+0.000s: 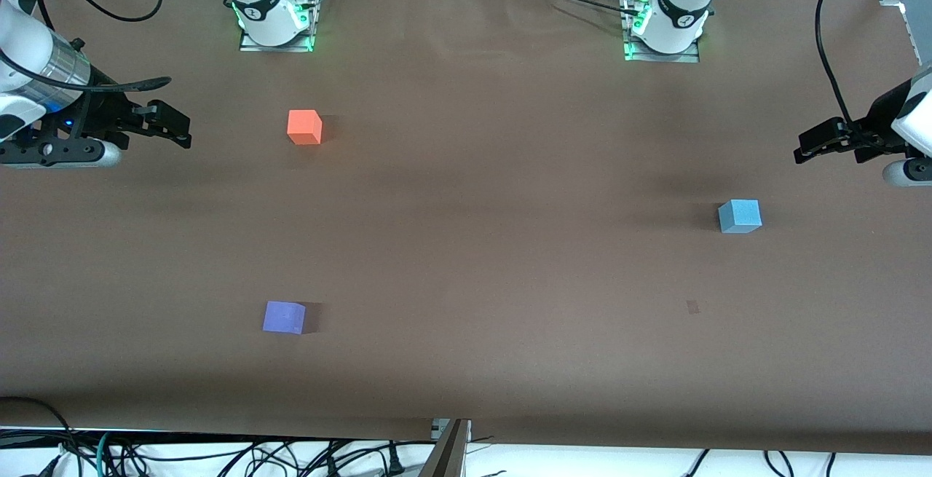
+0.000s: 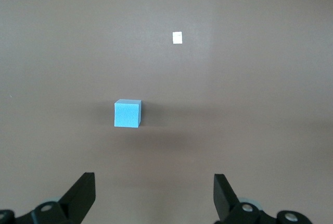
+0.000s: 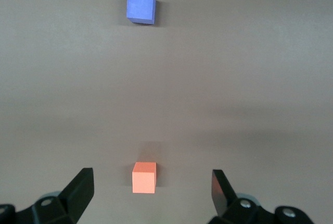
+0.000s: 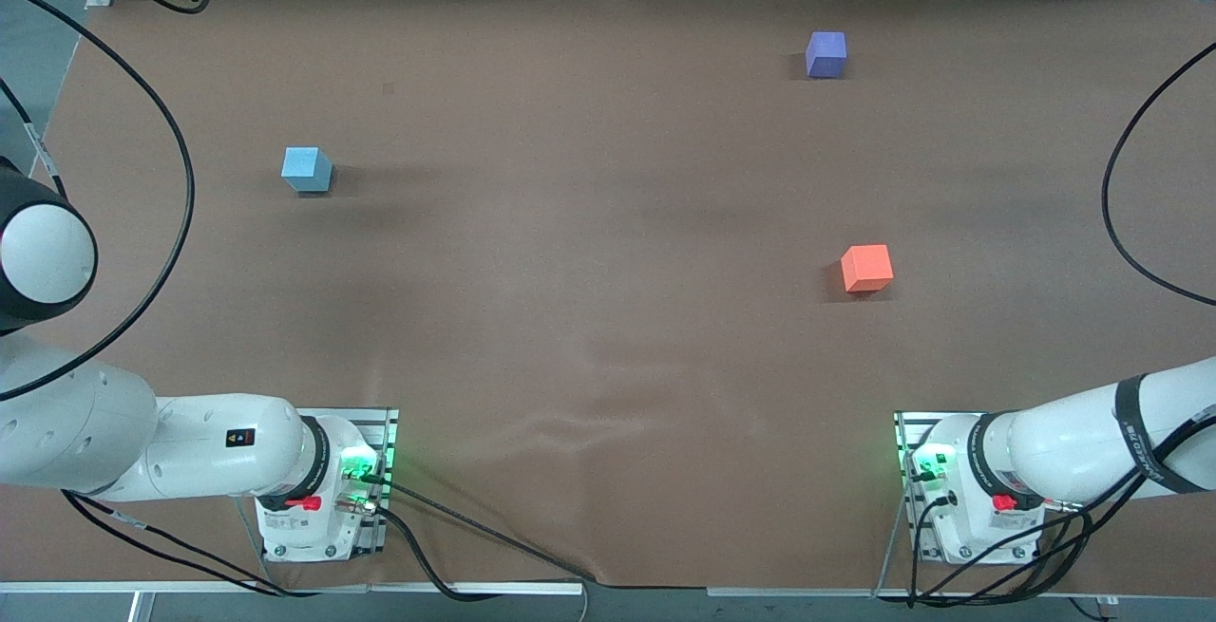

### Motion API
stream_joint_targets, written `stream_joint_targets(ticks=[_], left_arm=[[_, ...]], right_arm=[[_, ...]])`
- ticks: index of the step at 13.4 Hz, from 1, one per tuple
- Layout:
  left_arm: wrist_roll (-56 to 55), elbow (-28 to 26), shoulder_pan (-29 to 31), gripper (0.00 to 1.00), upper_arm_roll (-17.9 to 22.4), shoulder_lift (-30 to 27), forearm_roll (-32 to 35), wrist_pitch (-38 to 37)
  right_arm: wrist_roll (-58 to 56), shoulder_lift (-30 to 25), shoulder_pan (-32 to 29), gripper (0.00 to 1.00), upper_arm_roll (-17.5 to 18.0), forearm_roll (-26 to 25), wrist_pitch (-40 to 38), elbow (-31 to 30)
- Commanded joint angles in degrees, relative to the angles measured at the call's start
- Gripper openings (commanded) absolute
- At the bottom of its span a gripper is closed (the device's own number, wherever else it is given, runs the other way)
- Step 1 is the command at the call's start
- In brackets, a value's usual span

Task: Place blue block between orange and purple blocks
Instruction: 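Move the left gripper toward the light-blue cube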

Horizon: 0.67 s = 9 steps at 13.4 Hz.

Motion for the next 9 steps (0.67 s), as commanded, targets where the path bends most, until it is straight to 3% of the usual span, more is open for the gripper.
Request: stream_joint_targets(ticks=[1, 9], left_arm=[[-0.5, 1.8, 0.0, 1.0, 0.0, 0.8, -0.4, -1.3], [-0.4, 1.8, 0.2, 1.0, 0.0, 0.8, -0.4, -1.3]], right_arm=[[0.4, -0.1, -0.7, 1.0, 0.3, 1.0, -1.1, 0.2], [0.5, -0.1, -0.6, 1.0, 0.4, 1.0, -1.0, -0.5]])
